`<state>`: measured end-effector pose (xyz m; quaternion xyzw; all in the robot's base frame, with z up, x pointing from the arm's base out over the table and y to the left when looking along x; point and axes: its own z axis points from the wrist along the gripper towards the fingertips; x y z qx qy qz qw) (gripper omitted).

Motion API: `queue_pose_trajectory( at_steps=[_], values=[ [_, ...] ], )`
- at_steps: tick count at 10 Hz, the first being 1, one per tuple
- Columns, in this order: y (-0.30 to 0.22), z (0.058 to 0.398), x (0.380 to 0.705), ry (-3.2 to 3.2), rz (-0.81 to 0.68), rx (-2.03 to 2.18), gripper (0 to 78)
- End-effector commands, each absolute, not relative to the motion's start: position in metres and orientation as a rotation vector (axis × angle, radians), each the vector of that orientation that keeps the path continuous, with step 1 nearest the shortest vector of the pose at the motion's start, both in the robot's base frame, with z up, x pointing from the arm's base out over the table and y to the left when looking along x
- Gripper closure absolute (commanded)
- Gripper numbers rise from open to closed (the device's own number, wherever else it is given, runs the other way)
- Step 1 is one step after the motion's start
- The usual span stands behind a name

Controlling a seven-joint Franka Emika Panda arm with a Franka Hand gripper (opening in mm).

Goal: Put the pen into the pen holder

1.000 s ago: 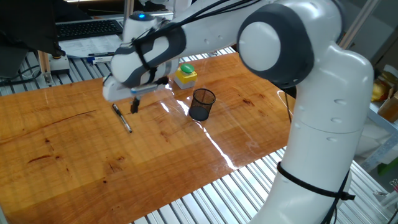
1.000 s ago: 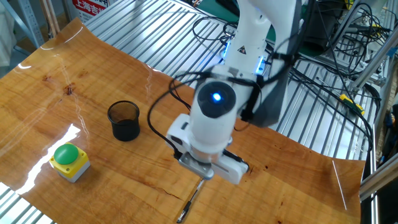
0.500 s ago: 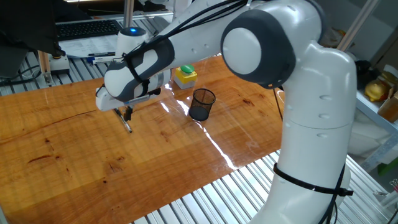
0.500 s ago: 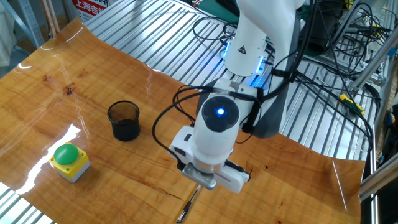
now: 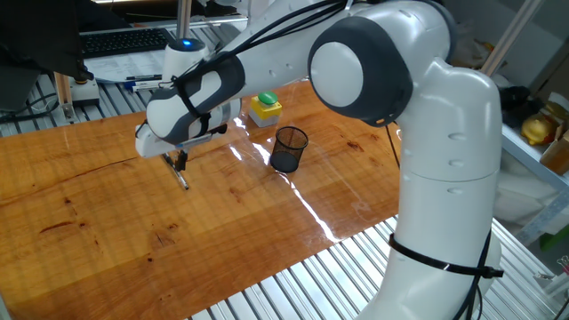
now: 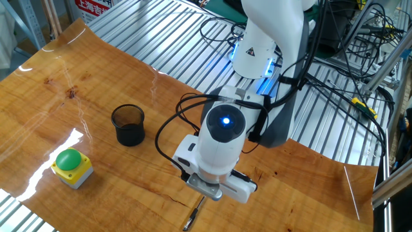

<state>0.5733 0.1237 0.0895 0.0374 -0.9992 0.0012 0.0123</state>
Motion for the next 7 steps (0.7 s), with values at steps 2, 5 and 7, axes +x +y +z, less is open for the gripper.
queue_pose_trajectory(
  at_steps=[2,5,7],
  values=[
    [0.1226,0.0822,0.5742,-3.119,0.005,0.116,77.6],
    [0.1233,0.0779,0.5713,-3.124,0.002,0.068,77.6],
    [0.1234,0.0772,0.5709,-3.122,0.008,0.019,77.6]
  ],
)
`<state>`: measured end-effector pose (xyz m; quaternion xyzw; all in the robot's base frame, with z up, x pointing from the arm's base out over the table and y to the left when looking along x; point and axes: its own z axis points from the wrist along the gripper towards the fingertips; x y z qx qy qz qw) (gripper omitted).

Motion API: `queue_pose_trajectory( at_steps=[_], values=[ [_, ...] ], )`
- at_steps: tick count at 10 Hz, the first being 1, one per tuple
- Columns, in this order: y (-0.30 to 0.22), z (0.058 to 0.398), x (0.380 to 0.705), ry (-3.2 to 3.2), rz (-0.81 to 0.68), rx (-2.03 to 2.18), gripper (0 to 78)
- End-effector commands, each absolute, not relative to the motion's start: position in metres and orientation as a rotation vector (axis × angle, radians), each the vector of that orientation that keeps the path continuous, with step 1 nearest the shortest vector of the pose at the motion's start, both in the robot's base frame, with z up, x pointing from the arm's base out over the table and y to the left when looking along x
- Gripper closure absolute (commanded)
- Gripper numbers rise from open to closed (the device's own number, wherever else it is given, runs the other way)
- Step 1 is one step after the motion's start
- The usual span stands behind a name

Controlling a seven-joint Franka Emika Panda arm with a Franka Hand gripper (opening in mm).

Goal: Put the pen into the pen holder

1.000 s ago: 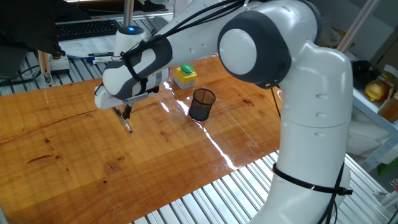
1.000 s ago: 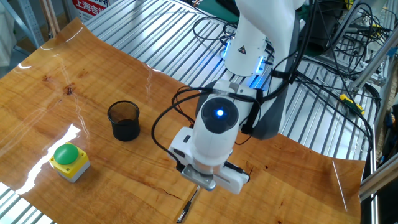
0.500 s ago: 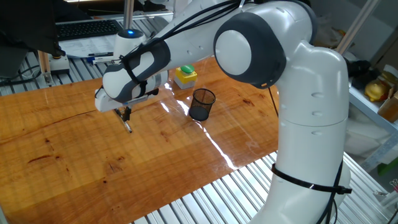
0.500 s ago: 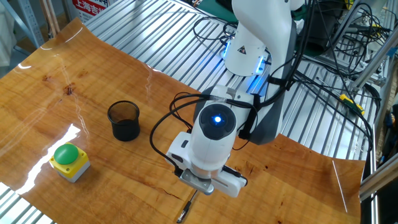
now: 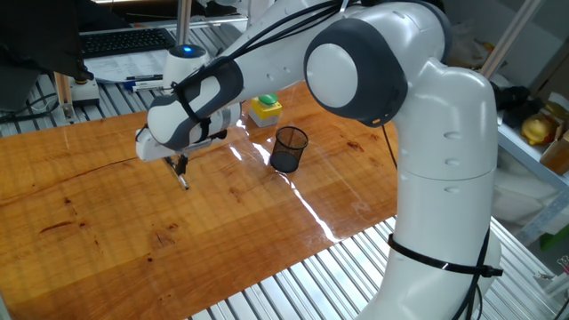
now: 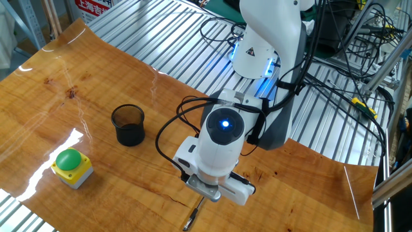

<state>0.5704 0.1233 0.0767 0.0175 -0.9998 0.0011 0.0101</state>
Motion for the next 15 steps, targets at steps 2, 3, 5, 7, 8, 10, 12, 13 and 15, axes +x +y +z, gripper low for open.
queue_pose_trajectory(
  at_steps=[2,3,5,7,8,10,12,13,15],
  values=[
    [0.1239,0.0756,0.5688,-3.123,0.017,-0.001,77.6],
    [0.1240,0.0743,0.5681,-3.123,0.020,0.006,77.6],
    [0.1241,0.0744,0.5681,-3.121,0.022,0.033,77.6],
    [0.1242,0.0743,0.5679,-3.121,0.021,0.048,77.6],
    [0.1242,0.0743,0.5679,-3.121,0.021,0.048,0.1],
    [0.1242,0.0743,0.5679,-3.121,0.021,0.048,0.1],
    [0.1242,0.0743,0.5679,-3.121,0.021,0.048,0.1],
    [0.1242,0.0743,0.5679,-3.121,0.021,0.048,0.1],
    [0.1242,0.0743,0.5679,-3.121,0.021,0.048,0.1]
  ],
)
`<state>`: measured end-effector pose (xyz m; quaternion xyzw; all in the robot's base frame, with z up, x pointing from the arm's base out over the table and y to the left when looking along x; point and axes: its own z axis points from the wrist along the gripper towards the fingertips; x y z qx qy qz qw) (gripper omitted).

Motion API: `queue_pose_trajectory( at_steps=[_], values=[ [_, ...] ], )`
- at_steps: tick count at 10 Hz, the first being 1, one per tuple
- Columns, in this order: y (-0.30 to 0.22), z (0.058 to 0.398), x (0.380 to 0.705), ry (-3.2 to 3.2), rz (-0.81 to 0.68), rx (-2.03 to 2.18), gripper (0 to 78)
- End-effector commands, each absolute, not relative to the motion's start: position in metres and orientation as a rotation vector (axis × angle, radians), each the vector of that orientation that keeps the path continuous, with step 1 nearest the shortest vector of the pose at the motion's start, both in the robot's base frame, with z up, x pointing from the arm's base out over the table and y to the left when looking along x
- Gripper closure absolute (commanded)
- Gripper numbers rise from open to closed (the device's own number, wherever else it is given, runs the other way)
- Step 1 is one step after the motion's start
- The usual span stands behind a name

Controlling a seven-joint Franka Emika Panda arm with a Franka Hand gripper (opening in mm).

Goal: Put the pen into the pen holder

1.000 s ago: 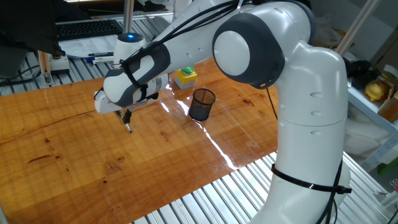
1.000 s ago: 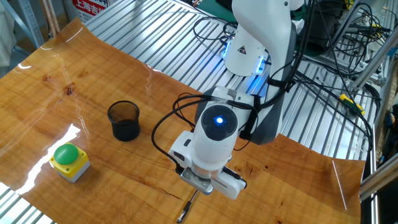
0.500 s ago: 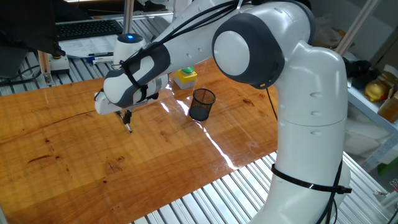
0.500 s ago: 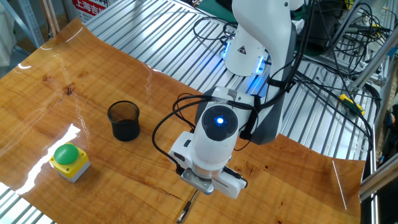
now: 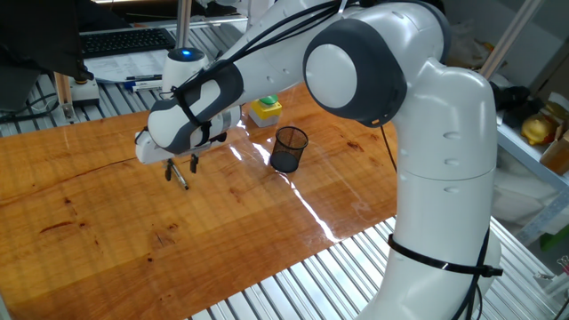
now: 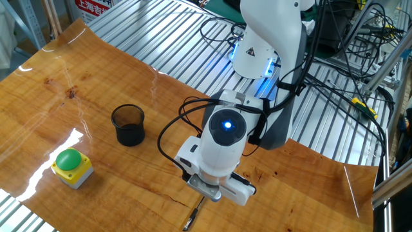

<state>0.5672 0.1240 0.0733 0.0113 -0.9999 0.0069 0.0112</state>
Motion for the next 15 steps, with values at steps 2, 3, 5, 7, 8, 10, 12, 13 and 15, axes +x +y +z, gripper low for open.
queue_pose_trajectory(
  at_steps=[2,3,5,7,8,10,12,13,15],
  values=[
    [0.124,0.074,0.568,-3.121,0.021,0.048,0.1],
    [0.124,0.074,0.568,-3.121,0.021,0.048,0.1],
    [0.124,0.074,0.568,-3.121,0.021,0.048,0.1],
    [0.125,0.064,0.567,-3.123,0.013,0.051,0.1],
    [0.125,0.063,0.567,-3.123,0.013,0.052,0.1],
    [0.125,0.061,0.567,-3.122,0.012,0.051,0.1],
    [0.125,0.061,0.567,-3.116,-0.001,0.057,0.1],
    [0.125,0.060,0.567,-3.114,-0.015,0.058,0.1],
    [0.125,0.058,0.567,-3.115,-0.015,0.060,0.1]
  ],
)
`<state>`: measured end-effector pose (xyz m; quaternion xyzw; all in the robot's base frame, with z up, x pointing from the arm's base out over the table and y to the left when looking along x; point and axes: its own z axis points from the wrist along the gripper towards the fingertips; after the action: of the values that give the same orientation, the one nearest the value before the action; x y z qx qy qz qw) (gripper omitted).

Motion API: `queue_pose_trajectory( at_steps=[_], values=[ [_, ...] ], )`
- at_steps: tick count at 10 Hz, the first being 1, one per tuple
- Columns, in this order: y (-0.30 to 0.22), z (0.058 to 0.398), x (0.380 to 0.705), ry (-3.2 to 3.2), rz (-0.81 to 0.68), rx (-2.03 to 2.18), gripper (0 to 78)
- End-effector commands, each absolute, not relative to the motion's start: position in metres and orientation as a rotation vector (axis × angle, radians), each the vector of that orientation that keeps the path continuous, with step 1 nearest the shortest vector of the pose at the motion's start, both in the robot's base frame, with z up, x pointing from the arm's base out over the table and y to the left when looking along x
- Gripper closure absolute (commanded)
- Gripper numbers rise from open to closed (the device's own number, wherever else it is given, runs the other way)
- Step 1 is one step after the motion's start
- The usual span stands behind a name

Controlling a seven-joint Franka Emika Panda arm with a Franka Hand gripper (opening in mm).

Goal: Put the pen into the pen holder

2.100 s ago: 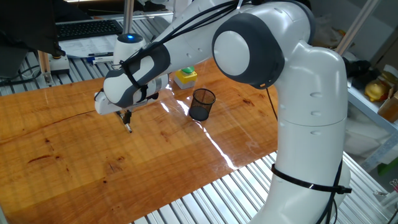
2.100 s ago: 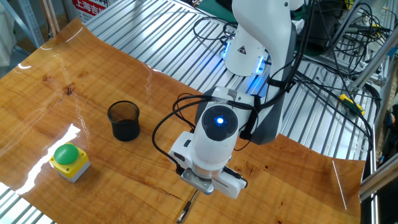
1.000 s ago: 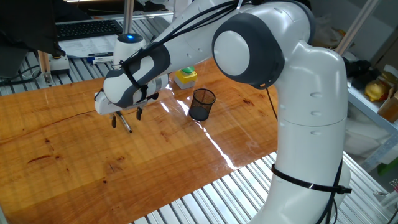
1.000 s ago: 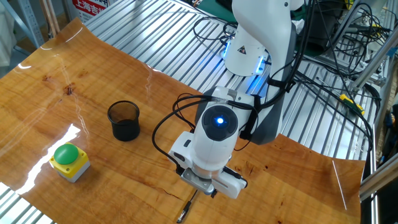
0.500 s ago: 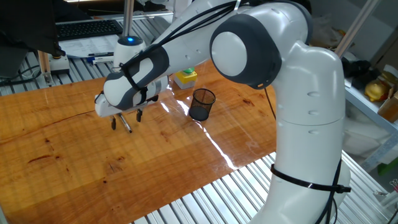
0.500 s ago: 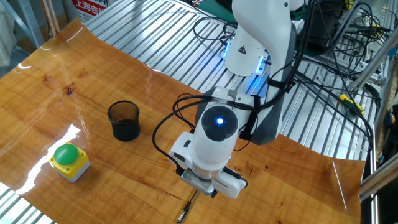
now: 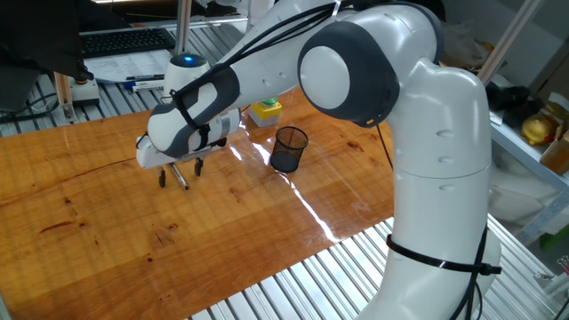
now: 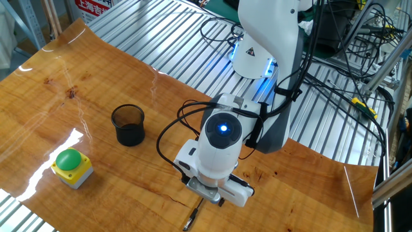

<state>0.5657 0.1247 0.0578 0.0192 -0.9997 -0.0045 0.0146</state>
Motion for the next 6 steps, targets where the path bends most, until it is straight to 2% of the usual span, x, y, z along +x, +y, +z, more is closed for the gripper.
queue_pose_trajectory(
  at_steps=[1,6],
  values=[
    [0.1248,0.0576,0.5668,-3.115,-0.015,0.060,0.1],
    [0.1254,0.0604,0.5665,-3.114,0.009,0.064,0.1]
  ],
)
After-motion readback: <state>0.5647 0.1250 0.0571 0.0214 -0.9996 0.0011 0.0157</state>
